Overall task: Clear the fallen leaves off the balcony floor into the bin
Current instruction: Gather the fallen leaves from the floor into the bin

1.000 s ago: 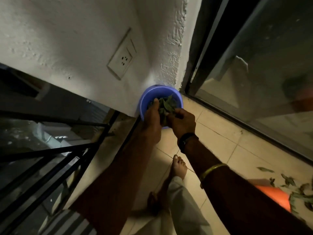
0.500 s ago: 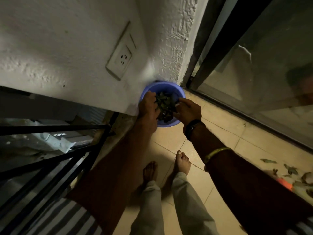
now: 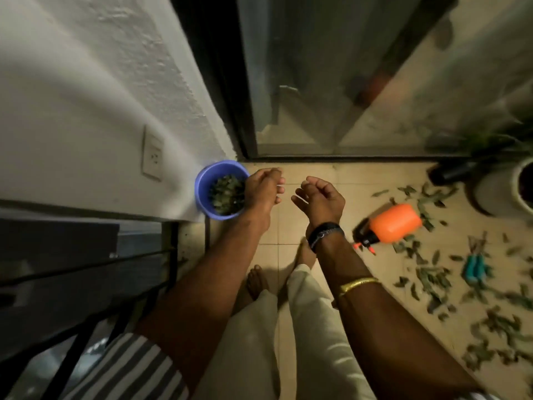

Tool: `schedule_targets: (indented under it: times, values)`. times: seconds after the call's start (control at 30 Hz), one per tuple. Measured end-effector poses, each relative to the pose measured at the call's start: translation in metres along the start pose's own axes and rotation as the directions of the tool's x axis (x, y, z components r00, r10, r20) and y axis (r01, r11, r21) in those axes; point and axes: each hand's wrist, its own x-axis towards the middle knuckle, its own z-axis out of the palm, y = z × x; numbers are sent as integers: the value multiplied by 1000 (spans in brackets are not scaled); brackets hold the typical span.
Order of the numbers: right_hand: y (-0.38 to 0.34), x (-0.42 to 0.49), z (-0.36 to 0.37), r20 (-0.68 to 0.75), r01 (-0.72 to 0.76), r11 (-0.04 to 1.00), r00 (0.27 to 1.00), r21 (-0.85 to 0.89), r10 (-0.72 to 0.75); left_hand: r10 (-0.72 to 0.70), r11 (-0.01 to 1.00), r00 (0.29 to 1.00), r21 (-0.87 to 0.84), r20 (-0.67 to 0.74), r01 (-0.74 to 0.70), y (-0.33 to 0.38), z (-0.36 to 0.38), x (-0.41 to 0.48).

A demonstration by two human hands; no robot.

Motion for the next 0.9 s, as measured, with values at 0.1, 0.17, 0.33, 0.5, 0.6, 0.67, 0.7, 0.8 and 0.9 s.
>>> schedule_targets:
  times: [0.1, 0.17, 0.33, 0.5, 0.6, 0.67, 0.7, 0.8, 0.9]
  values:
    - [-29, -30, -45, -102, 44, 994, 994, 95, -35, 26, 995, 993, 94, 116, -37, 8, 31, -52]
    - [-46, -50, -81, -164, 81, 985, 985, 154, -55, 32, 986, 983, 157, 179, -60, 7, 56, -85]
    - [-76, -94, -186, -320, 157, 953, 945, 260, -69, 1, 949, 932, 295, 363, -115, -22, 122, -170]
    - [-86, -124, -311, -458, 203, 931, 888, 303, -44, -82, 921, 870, 371, 486, -121, -79, 200, -252]
    - [-90, -138, -393, -502, 224, 916, 865, 334, -28, -136, 894, 835, 429, 533, -129, -122, 248, -293]
    - [-90, -145, -445, -542, 233, 909, 840, 344, -10, -166, 868, 823, 476, 543, -139, -147, 277, -315]
    - [-91, -147, -470, -563, 236, 907, 826, 350, 3, -179, 863, 820, 488, 543, -134, -159, 291, -326]
    - [-94, -152, -536, -627, 244, 898, 777, 367, 46, -228, 840, 794, 526, 564, -133, -186, 334, -356]
    - [-92, -152, -590, -684, 250, 889, 724, 384, 91, -280, 798, 765, 584, 580, -151, -213, 375, -375]
